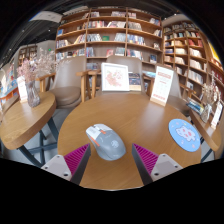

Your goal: Arrange mouse

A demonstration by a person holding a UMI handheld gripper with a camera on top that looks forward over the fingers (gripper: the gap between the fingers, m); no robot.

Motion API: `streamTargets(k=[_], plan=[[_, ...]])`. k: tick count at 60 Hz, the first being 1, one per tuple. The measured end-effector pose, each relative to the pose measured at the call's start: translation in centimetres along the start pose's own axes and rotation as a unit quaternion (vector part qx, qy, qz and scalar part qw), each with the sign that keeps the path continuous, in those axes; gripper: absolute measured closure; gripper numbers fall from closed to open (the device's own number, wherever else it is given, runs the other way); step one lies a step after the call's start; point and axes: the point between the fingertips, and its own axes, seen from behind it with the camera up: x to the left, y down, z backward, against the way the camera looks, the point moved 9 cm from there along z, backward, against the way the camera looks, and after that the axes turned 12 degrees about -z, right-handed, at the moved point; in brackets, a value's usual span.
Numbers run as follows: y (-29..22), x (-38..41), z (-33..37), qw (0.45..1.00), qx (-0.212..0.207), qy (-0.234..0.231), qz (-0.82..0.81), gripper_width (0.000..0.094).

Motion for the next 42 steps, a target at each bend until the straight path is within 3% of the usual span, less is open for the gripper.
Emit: streamTargets(k=[42], plan=[[-3.7,-0.1,-7.3,0.999,0.021,0.025,-0.008,0.0085]])
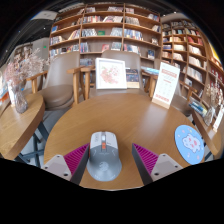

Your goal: Arrange mouse

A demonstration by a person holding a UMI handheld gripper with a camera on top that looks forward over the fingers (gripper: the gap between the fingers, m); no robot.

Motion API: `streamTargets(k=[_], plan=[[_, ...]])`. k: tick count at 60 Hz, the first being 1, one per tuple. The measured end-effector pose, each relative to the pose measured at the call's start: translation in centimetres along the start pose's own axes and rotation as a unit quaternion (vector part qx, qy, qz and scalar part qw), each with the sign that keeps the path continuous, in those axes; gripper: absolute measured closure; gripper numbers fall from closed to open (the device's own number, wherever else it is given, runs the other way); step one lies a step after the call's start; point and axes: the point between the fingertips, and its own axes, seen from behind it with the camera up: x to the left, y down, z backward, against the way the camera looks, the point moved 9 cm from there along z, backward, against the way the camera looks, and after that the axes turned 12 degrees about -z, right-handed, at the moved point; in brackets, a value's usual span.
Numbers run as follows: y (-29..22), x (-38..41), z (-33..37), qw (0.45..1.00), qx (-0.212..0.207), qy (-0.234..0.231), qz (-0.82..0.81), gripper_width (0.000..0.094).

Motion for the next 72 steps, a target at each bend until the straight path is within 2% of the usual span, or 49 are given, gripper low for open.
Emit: streamTargets(k=[6,12,16,17,18,23,35,46,52,57,66,72], plan=[[-0.2,0.0,-0.3,1.0,0.002,-0.001,-0.002,0.0094],[-0.2,0.3,-0.4,1.0,0.003,-0.006,-0.002,0.0141],[0.1,0.8,-0.3,1.0,0.007,-0.019,-0.006,0.0257],[0.2,1.0,-0.4,1.0,0.01,-0.026,-0.007,0.0316],[0.3,1.3,-0.4,0.999,0.013,-0.034,-0.009,0.0437],[0.1,1.0,-0.3,1.0,0.018,-0.021,-0.008,0.0491],[-1.9,0.3,2.0,0.999,0.011,-0.028,-0.013,0.0506],[-8.1,-5.5,6.0,0.998,-0.034,-0.036,-0.034,0.0506],[-11.4,-11.6,6.6,0.997,-0.062,0.0,-0.042,0.0505],[-12.6,-17.0,6.2,0.996,-0.068,0.031,-0.048,0.0505],[-12.0,-25.0,3.9,0.994,-0.061,0.078,-0.049,0.0506],[-9.9,-28.1,2.1,0.994,-0.035,0.079,-0.065,0.0507]])
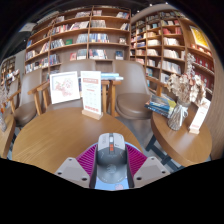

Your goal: Arrange mouse

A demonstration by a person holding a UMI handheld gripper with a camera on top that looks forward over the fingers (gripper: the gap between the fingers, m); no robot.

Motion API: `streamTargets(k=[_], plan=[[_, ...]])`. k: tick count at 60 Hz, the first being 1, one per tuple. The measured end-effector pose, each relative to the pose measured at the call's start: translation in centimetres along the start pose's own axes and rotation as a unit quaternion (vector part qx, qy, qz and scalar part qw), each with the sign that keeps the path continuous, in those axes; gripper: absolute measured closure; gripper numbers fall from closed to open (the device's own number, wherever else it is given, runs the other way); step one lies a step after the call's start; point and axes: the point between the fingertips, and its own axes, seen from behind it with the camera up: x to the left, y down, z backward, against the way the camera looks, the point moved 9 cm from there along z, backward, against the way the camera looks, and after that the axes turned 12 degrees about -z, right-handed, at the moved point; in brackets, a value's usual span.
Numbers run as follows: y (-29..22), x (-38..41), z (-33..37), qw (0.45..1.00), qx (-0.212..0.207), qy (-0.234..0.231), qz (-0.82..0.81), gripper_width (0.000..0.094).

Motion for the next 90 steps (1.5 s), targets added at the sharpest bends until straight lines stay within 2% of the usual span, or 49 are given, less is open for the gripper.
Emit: streamTargets(k=[8,15,22,24,28,31,36,47,63,81,90], plan=[[2.9,-2.0,-2.0,0.999,0.033,-0.007,-0.019,0.0506],[4.7,-2.4,-3.2,0.999,0.046,-0.004,-0.022,0.0493],[5.3,-2.5,-3.5,0.999,0.038,-0.014,-0.009,0.0418],[5.4,-2.5,-3.4,0.999,0.038,-0.017,-0.002,0.0361],[5.1,-2.7,-2.9,0.999,0.032,-0.007,0.004,0.0066],[4.6,-2.9,-2.0,1.0,0.025,-0.004,0.007,0.0112],[3.6,-2.2,0.8,1.0,0.003,-0.01,0.015,0.0071],[2.2,-0.6,11.8,0.999,-0.022,-0.025,0.009,0.0082],[5.7,1.1,25.7,0.998,-0.038,-0.055,0.016,0.0084],[9.8,1.4,29.9,0.997,-0.027,-0.063,0.031,0.0082],[9.6,1.9,30.4,0.996,-0.043,-0.062,0.043,0.0083]])
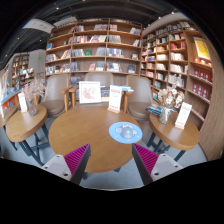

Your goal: Arrange mouse

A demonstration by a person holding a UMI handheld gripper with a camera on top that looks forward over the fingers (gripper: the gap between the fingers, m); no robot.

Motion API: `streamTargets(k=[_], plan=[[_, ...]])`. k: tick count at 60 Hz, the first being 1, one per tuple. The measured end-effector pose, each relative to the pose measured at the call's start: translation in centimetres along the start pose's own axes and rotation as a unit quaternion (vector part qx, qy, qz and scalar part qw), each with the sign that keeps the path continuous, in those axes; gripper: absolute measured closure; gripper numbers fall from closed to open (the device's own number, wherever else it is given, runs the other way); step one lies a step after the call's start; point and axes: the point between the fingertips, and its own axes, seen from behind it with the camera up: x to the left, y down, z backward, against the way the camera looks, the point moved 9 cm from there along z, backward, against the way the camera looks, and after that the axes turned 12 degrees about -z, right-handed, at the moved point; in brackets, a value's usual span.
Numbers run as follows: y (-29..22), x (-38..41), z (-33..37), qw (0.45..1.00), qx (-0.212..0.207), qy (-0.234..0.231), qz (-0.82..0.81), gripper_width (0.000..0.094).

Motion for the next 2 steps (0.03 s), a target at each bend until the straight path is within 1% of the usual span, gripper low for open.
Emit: streamTargets(k=[2], plan=[[-0.15,0.14,0.07,1.0,-0.003,-0.001,0.001,0.0082]])
